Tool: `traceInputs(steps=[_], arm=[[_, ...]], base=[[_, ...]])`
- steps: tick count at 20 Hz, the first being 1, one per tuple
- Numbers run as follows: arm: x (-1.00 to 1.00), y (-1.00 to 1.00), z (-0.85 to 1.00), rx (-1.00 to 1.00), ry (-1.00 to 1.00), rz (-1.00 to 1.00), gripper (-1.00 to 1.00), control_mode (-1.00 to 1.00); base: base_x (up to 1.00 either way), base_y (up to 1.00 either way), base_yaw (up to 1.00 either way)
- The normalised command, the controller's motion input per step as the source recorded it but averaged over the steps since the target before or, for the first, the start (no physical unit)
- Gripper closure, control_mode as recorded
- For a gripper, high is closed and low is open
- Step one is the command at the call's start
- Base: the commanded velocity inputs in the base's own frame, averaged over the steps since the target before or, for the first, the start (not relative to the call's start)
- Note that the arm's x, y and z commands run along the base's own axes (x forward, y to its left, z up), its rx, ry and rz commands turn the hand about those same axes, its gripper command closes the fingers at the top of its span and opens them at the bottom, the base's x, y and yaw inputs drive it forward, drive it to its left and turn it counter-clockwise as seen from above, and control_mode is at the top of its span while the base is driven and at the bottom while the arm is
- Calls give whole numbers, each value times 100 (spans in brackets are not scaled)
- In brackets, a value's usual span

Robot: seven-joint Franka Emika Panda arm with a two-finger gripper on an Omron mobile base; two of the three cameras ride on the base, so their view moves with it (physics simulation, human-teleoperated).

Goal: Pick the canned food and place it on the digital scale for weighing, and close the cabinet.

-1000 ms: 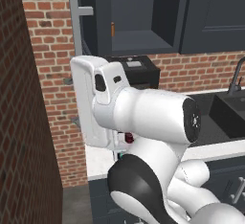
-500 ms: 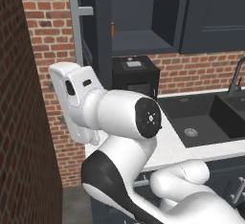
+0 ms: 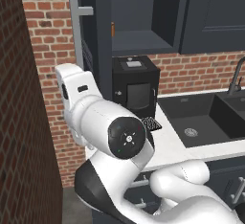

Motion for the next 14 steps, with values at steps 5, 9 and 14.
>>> traceInputs(steps=[5, 9, 14], arm=[[0, -39, 0, 0, 0, -22, -100, -100], [0, -9, 0, 0, 0, -16, -100, -100], [-32, -44, 20, 0, -5, -14, -100, -100]], base=[[0, 0, 0], [0, 0, 0], [0, 0, 0]])
